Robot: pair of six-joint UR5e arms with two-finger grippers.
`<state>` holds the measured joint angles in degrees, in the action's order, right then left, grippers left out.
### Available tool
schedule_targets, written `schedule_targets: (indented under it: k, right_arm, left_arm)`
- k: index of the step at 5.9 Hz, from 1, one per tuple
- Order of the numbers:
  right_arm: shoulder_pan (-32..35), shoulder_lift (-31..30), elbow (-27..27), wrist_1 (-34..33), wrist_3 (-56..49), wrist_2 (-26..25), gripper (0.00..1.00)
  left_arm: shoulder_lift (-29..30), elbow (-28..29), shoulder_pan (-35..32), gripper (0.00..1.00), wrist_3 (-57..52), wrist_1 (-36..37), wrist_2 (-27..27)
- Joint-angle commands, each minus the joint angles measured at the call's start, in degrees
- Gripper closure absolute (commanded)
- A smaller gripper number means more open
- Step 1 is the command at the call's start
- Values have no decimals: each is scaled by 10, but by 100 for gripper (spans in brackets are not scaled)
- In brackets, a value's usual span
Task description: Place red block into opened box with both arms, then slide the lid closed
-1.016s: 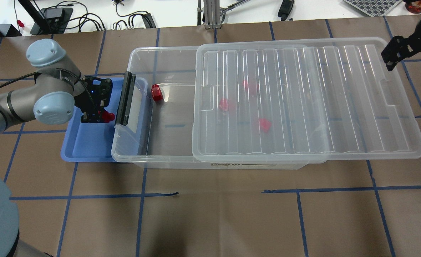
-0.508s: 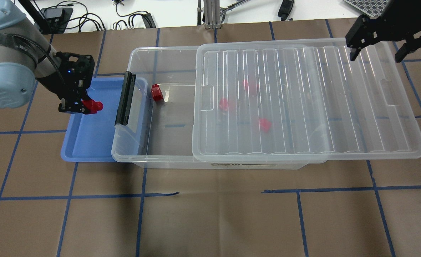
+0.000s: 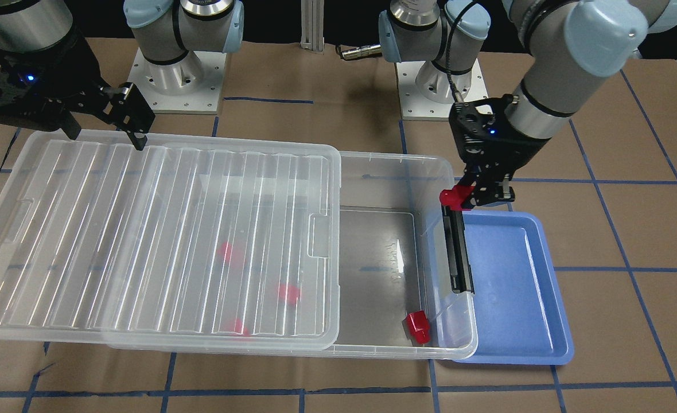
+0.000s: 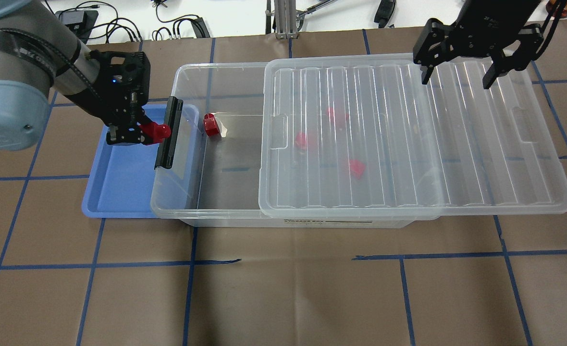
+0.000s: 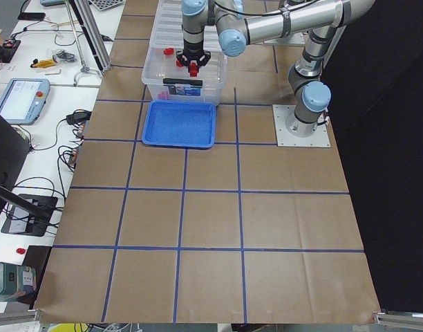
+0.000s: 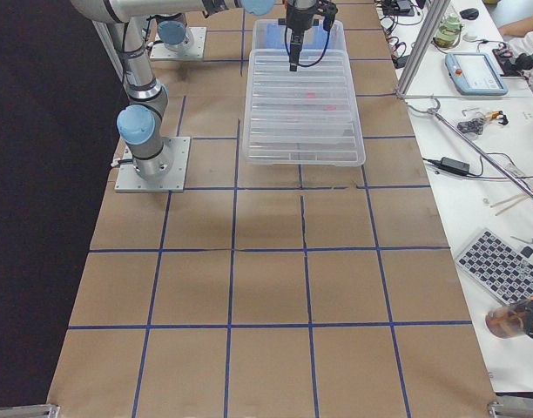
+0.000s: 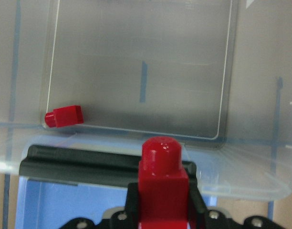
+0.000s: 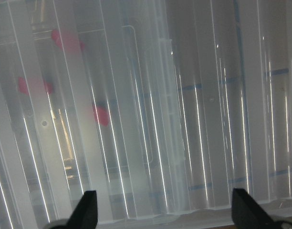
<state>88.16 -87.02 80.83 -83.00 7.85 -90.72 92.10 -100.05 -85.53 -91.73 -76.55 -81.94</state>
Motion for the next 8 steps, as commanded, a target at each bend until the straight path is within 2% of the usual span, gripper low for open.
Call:
schedule_targets:
  k: [1,3,8]
  right_arm:
    - [6,1,-1,2,2,6,0]
    - [12,2,0,2,2,5,0]
    - [14,4,3,4,-4,3,0]
  left_arm:
    - [36,9,-58,100,15,3,1]
    - [87,9,-60,99,20,5,-20]
    - [199,-23,-79,98,32,139,-48]
